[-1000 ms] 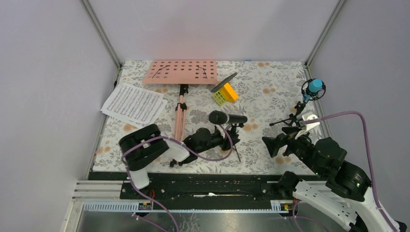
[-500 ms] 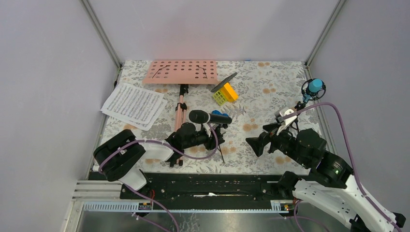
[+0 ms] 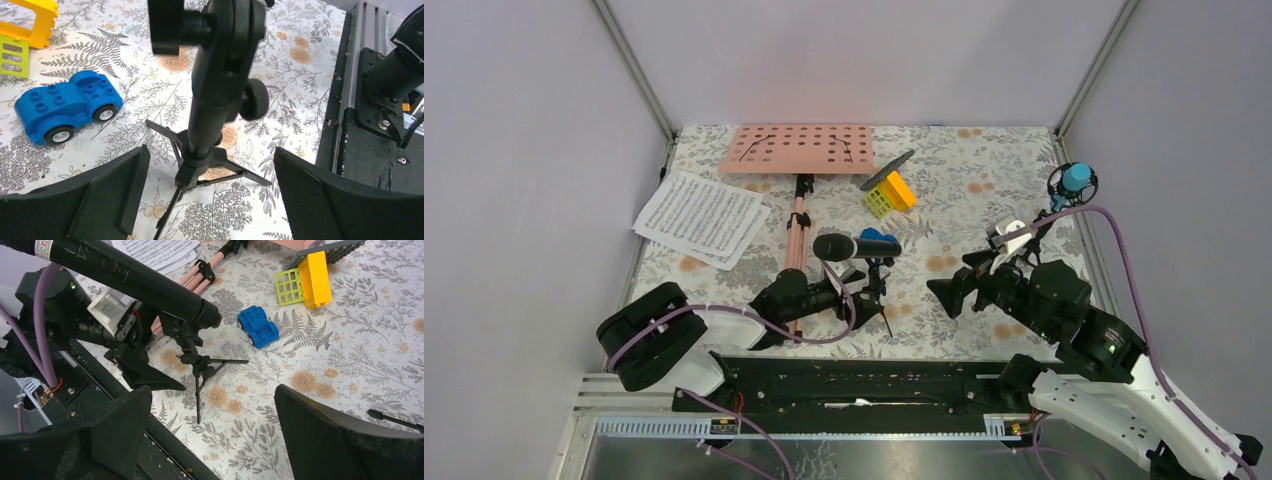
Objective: Pack up the instrument practice props
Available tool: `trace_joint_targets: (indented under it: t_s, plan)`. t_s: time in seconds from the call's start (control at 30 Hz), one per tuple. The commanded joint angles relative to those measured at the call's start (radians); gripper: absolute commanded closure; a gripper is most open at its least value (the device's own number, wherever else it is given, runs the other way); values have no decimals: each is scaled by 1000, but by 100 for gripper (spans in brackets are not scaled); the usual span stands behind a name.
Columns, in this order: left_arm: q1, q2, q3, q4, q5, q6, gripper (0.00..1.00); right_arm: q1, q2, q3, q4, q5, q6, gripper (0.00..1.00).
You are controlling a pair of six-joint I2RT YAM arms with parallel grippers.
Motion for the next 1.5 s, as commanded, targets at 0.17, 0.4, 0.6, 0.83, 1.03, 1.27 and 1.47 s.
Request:
trace_joint_targets:
  t_s: [0.17, 0.4, 0.6, 0.83, 1.03, 1.27, 1.47]
  plan:
    - [-2, -103, -208, 483, -59, -96, 1, -1, 29, -10, 104, 10, -32, 0]
    - [-2, -273, -250, 490, -160, -120, 1, -1, -17, -123, 379, 158, -112, 0]
    - [-2, -363, -209, 353, -183, -56, 1, -2, 29, -220, 642, 7, -277, 0]
    - [-1, -280, -252, 483, -208, -103, 1, 0, 134, -238, 769, -232, -497, 1]
    - [-2, -192, -199, 504, -178, -102, 3, -1, 238, -187, 738, -322, -627, 0]
    - [-2, -77, -153, 586, -163, -121, 6, 11, 326, -124, 735, -363, -684, 8]
    - [-2, -19, -130, 633, -152, -139, 8, 35, 427, -40, 691, -369, -745, 22]
